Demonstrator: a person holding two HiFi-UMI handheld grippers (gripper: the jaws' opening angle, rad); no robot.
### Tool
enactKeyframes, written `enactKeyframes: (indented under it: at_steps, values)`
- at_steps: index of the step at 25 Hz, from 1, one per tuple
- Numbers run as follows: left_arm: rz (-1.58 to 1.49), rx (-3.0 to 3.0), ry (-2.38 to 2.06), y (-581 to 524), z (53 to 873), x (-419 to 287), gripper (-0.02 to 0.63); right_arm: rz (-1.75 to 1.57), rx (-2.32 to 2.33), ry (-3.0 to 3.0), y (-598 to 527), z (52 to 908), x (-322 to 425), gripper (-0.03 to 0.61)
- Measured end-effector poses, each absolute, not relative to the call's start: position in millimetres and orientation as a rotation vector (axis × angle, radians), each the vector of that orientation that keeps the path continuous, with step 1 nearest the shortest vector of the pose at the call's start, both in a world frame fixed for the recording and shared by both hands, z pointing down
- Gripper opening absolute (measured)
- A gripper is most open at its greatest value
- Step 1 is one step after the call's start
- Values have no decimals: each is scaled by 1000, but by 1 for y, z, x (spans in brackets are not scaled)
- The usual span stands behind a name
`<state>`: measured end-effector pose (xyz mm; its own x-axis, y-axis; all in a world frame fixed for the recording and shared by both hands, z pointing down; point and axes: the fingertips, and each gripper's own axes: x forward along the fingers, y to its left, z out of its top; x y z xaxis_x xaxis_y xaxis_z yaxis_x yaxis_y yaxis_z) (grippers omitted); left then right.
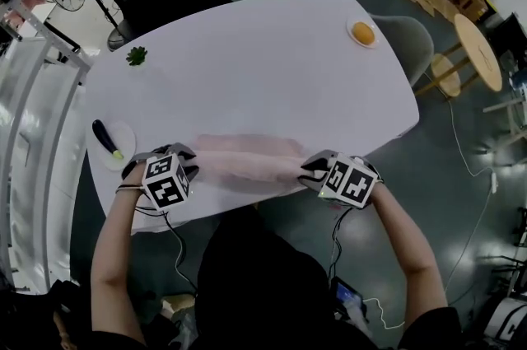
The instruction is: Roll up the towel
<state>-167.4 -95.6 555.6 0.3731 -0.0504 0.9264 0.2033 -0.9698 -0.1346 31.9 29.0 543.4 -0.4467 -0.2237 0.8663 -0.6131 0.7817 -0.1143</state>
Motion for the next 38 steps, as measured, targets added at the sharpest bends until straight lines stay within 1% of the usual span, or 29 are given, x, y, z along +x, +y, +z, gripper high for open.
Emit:
enactKeyframes:
  at_steps: [7,14,18,20,21,23,25,27,33,36,38]
  values:
    - [-1679,-2472,-193,-136,563,-145,129,678,638,-1985,-18,556,62,101]
    - [-1737,-2497,-259,-158,583,-134,130,720,658,-1915,-51,583,82,107]
    - [-1796,-2560,-236,-167,591,-131,136,778,688,-1896,-63,595,90,121]
    - [-1806,-2582,-173,-171,594,-128,175,829,723,-1895,-66,600,95,135]
    - [-1801,-2584,-145,-173,595,-127,195,865,748,-1897,-67,602,98,154]
    - [-1776,-2570,-101,-175,595,-125,201,935,814,-1901,-68,605,103,183]
    - [-1770,-2547,-46,-179,595,-126,235,958,887,-1904,-71,604,105,212]
    - [-1775,-2533,1,-182,595,-127,263,920,942,-1906,-72,601,105,227]
    - [-1713,-2529,153,-189,577,-129,273,624,1052,-1876,-75,577,111,232]
    - [-1648,-2538,230,-193,558,-132,276,569,1143,-1896,-75,555,115,232]
    - [-1598,-2552,248,-190,542,-134,289,533,1170,-1928,-71,538,112,232]
